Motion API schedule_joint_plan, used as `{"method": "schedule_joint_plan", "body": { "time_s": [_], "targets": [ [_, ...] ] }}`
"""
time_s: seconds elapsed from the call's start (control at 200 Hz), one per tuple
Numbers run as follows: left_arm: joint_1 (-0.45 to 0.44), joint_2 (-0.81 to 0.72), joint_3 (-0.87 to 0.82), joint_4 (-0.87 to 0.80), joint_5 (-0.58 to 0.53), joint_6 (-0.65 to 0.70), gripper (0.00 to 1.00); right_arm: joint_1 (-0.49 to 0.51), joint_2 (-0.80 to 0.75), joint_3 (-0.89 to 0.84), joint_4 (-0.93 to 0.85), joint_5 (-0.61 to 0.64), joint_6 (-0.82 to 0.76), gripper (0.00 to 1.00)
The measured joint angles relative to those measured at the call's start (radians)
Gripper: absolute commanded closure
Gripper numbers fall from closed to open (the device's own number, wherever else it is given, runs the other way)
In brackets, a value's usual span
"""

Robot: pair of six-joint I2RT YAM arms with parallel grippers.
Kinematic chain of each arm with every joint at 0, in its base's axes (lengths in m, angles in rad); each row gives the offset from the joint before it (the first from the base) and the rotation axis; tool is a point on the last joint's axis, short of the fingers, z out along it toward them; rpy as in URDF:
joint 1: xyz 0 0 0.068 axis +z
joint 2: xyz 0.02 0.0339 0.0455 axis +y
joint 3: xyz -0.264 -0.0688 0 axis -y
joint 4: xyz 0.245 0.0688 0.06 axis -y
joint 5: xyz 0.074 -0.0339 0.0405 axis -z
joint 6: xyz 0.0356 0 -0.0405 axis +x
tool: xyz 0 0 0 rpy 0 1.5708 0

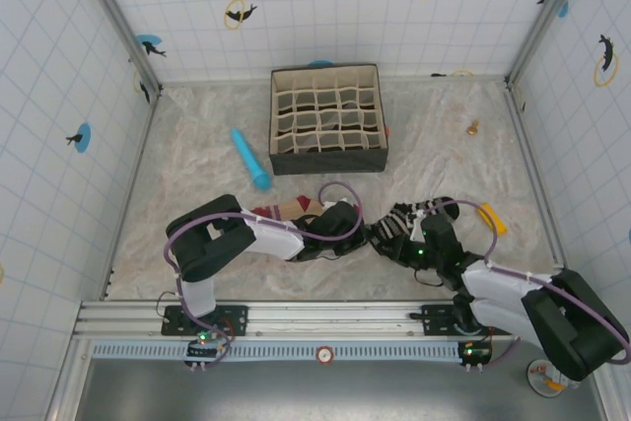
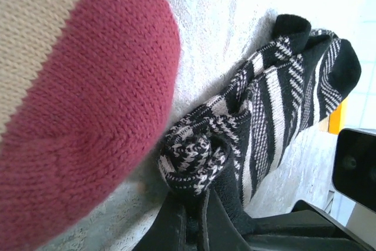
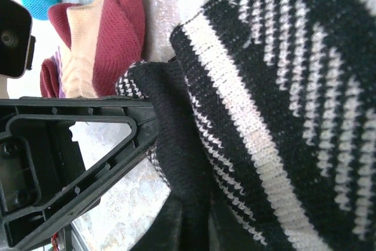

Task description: Roll the socks

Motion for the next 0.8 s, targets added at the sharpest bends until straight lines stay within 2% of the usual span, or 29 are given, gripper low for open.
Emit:
{"method": "schedule_joint_plan", "body": {
  "time_s": [0.18,0.41,0.56,0.681,0.801],
  "targets": [
    [0.001,-0.011,0.023,-0.069,0.015,0.013,1.0,0.013,-0.159,0.008,-0.155,0.055,-0.075,0.55],
    [0.01,-0.079,0.031,-0.227,0.015,0.046,1.0,0.142,-0.259,0.102,-0.441,0.258,-0.215,0.46],
    [0.017,-0.125,0.029,-0.312,0.01,0.055,1.0,0.321,-0.269,0.157,-0.513,0.407,-0.311,0.42],
    [0.017,-0.148,0.025,-0.364,0.01,0.064,1.0,0.49,-0.266,0.188,-0.51,0.531,-0.405,0.37],
    [0.02,-0.163,0.017,-0.391,0.013,0.074,1.0,0.636,-0.223,0.196,-0.484,0.655,-0.507,0.37]
  ]
}}
